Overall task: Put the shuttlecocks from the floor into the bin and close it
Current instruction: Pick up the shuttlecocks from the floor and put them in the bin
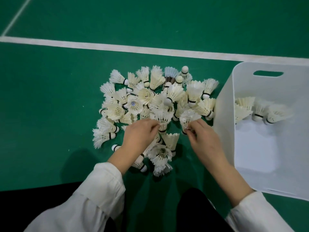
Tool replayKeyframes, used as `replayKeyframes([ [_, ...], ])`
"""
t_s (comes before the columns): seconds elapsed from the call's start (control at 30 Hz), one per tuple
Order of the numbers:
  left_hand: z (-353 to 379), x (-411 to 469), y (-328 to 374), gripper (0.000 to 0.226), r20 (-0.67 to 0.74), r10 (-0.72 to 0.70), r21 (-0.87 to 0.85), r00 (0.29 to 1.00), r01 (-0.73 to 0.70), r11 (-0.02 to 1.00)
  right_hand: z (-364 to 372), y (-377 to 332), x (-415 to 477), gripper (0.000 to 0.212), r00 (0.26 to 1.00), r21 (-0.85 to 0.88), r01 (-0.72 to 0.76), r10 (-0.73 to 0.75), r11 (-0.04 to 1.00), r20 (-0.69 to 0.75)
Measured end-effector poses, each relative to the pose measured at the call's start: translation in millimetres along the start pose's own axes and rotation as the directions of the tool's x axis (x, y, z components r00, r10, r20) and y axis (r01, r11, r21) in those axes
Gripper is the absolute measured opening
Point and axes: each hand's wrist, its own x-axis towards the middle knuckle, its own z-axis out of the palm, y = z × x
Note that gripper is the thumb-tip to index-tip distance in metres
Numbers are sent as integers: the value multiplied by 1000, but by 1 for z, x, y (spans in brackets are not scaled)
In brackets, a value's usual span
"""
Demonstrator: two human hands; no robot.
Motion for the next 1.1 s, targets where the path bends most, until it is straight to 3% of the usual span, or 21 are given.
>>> replayKeyframes([
  [0.1, -16, -11, 6, 24, -52, -82, -182, 995, 71, 981, -5, -5, -3, 12, 999, 25, 9, -8, 1000, -33],
  [0.23, -41, -17, 24, 21, -109, -81, -297, 991, 45, 954, -23, -11, -4, 11, 996, 90, 13, -5, 996, -86],
  [0.47, -89, -11, 100, 17, -169, 94, -391, 981, -154, 907, -113, 0, -8, 6, 950, 165, -30, 79, 986, -301],
  [0.6, -93, -4, 149, 16, -173, 208, -458, 963, -265, 849, -167, 48, -17, 8, 899, 149, -194, 236, 970, -368],
  [0.73, -78, 3, 188, 16, -113, 270, -449, 956, -292, 844, -163, 122, -10, 10, 880, 53, -431, 433, 901, -195],
  [0.83, -59, 8, 202, 16, -57, 283, -441, 957, -279, 853, -138, 160, 1, 12, 854, 20, -519, 519, 855, -29],
  [1.0, -36, 13, 201, 17, 4, 258, -441, 966, -230, 868, -111, 182, 24, 19, 850, -38, -522, 523, 852, 65],
  [1.1, -28, 13, 199, 16, 12, 247, -465, 969, -213, 859, -102, 186, 36, 9, 848, -23, -523, 523, 852, 91],
])
